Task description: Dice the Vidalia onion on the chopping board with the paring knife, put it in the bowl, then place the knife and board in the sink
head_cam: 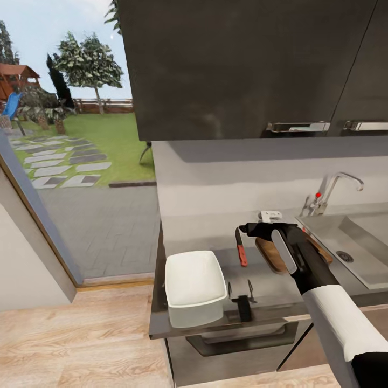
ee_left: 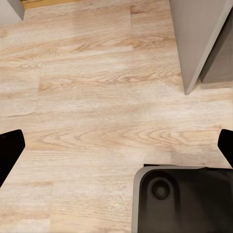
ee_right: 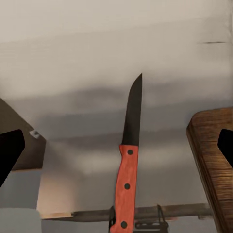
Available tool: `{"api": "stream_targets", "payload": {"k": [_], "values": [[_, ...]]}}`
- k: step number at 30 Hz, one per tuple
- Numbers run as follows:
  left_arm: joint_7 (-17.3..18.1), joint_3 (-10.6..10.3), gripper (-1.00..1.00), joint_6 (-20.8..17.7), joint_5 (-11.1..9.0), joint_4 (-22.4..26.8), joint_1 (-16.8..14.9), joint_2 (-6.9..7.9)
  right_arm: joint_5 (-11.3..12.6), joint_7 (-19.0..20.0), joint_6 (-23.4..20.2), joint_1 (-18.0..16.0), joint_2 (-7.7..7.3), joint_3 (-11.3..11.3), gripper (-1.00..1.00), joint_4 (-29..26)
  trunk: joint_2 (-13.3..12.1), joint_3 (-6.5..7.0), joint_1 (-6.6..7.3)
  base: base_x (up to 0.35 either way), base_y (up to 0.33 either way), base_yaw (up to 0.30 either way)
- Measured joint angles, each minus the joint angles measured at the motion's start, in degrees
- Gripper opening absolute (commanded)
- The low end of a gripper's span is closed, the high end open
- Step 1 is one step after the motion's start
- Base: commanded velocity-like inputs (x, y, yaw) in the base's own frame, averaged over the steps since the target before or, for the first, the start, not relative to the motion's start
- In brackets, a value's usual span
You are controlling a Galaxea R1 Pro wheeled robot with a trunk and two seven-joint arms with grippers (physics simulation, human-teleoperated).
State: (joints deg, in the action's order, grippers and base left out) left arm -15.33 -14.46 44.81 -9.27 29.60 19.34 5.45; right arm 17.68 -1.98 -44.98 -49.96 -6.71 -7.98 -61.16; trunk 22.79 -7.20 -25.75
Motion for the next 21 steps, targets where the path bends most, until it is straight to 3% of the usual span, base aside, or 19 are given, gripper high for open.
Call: {"api": "stream_targets", "payload": {"k": [21], "values": [[0.0, 0.0, 1.0, 0.0, -0.06, 0.0, 0.0, 0.0, -0.07, 0.07, 0.04, 0.0, -0.01, -0.05, 1.0, 0.78, 0.0, -1.41, 0.0, 0.0, 0.0, 0.0]]}}
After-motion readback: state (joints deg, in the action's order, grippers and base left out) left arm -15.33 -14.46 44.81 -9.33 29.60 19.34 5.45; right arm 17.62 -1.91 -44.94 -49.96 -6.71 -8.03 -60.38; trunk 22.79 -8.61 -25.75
